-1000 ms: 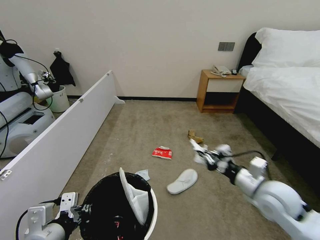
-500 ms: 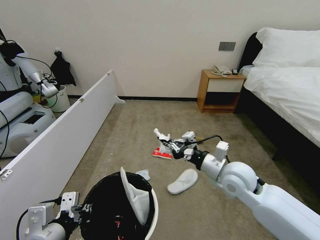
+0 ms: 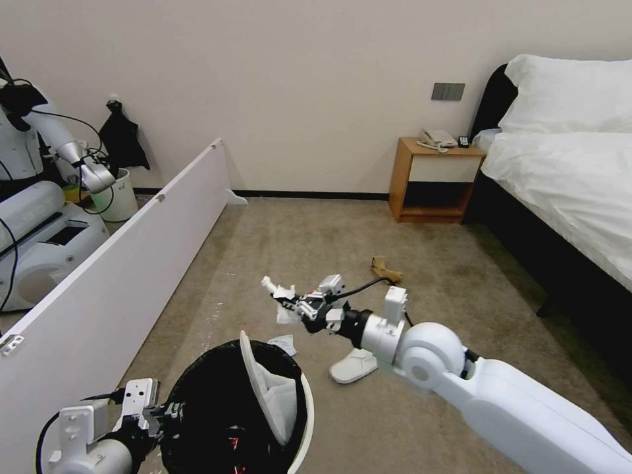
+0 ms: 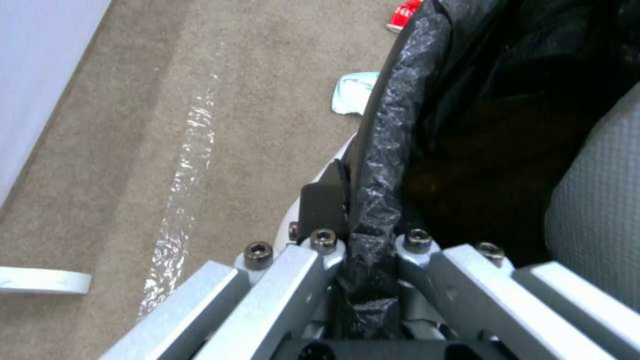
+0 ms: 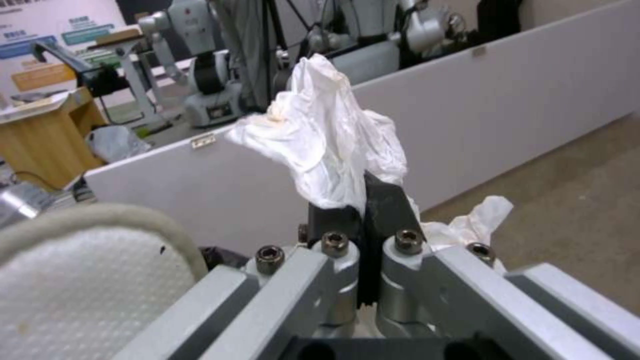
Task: Pick up the trash bin, then pick up the garbage from the floor and place it into the trash bin.
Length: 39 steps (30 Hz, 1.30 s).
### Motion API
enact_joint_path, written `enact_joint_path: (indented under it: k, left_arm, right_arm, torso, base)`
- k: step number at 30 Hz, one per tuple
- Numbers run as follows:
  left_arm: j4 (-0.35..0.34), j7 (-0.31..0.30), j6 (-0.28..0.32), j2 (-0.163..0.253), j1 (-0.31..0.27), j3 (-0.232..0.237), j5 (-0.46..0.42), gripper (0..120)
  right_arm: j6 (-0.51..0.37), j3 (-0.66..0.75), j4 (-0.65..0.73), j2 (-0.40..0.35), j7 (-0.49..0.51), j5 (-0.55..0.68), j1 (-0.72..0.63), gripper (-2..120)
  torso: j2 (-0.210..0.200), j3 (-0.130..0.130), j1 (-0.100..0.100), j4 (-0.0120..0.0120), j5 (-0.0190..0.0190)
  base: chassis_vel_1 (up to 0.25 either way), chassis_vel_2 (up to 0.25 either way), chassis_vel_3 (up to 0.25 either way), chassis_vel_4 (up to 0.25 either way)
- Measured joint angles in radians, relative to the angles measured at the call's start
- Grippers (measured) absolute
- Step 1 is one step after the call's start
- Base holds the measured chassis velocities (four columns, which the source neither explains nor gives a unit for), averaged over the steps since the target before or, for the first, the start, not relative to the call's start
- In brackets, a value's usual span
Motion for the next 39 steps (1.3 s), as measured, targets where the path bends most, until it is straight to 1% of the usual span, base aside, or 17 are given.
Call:
enact_joint_path:
  k: [6,22,33,39]
  left_arm:
    - [-0.004,0.001,0.000,0.003,0.004,-0.005,-0.002,2]
    - [-0.005,0.001,0.000,0.003,0.004,-0.004,-0.003,2]
    - [-0.005,0.000,0.000,0.007,0.013,-0.007,-0.003,2]
    - [-0.005,-0.001,0.001,0.010,0.012,-0.009,-0.004,2]
  right_arm:
    - [0.000,-0.033,-0.019,0.022,0.000,-0.006,0.007,0]
    - [0.000,-0.097,-0.050,0.045,-0.002,-0.009,0.003,0]
    - [0.000,-0.166,-0.100,0.095,-0.003,-0.010,0.015,0]
    - [0.001,-0.183,-0.118,0.108,-0.003,-0.012,0.016,0]
  torso:
    - [0.000,0.000,0.000,0.0000,0.0000]
    - [0.000,0.000,0.000,-0.0001,0.0000]
    - [0.000,0.000,0.000,0.0000,0.0001]
    - [0.000,0.000,0.000,0.0000,0.0001]
  base:
    - [0.000,0.000,0.000,0.000]
    - [0.000,0.000,0.000,0.000]
    - [0.000,0.000,0.000,0.000]
    - [0.000,0.000,0.000,0.000]
